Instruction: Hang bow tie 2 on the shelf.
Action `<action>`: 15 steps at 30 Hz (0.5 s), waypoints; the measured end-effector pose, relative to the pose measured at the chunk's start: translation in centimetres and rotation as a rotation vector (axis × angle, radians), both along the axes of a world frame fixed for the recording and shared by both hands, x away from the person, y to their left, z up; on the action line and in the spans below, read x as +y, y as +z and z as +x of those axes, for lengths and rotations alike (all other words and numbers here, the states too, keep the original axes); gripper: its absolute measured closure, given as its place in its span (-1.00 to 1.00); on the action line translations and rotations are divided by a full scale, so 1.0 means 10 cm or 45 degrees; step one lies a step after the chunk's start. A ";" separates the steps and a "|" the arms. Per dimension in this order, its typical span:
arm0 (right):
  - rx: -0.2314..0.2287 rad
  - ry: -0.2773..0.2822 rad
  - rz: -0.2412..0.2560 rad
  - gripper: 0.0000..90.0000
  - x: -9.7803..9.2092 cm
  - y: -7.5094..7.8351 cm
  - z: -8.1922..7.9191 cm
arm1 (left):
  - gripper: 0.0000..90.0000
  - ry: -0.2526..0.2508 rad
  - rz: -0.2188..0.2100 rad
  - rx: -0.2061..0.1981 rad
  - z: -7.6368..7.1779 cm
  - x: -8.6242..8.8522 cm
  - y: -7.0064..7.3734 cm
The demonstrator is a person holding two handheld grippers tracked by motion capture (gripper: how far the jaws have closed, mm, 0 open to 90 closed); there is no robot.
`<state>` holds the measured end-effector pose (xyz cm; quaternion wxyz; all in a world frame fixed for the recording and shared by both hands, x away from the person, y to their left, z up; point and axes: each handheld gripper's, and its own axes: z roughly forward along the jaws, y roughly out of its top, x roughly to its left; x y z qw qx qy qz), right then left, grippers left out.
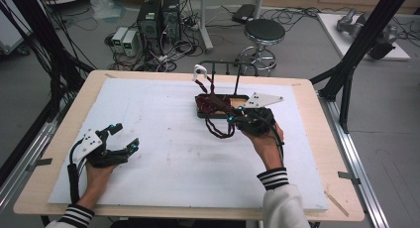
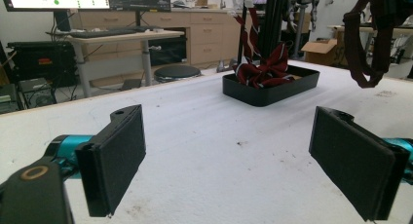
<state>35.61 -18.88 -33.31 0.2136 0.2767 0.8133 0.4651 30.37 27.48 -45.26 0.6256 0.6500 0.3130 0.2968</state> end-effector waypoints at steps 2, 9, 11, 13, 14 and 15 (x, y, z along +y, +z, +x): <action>-0.010 -0.027 0.014 0.65 -0.02 0.01 0.00 | -0.70 0.000 0.001 0.000 0.00 0.00 0.00; -0.047 -0.100 0.065 0.65 -0.12 0.03 0.03 | -0.70 0.001 -0.001 -0.003 0.00 0.00 0.00; -0.068 -0.126 0.085 0.65 -0.14 0.04 0.03 | -0.70 0.004 -0.002 -0.002 0.00 0.00 0.00; -0.088 -0.152 0.096 0.65 -0.16 0.05 0.03 | -0.70 0.002 -0.001 0.000 0.00 0.00 0.00; -0.094 -0.167 0.101 0.65 -0.17 0.05 0.03 | -0.70 0.003 -0.003 -0.001 0.00 0.00 0.00; -0.108 -0.177 0.106 0.65 -0.19 0.06 0.03 | -0.70 0.001 0.000 -0.003 0.00 0.00 0.00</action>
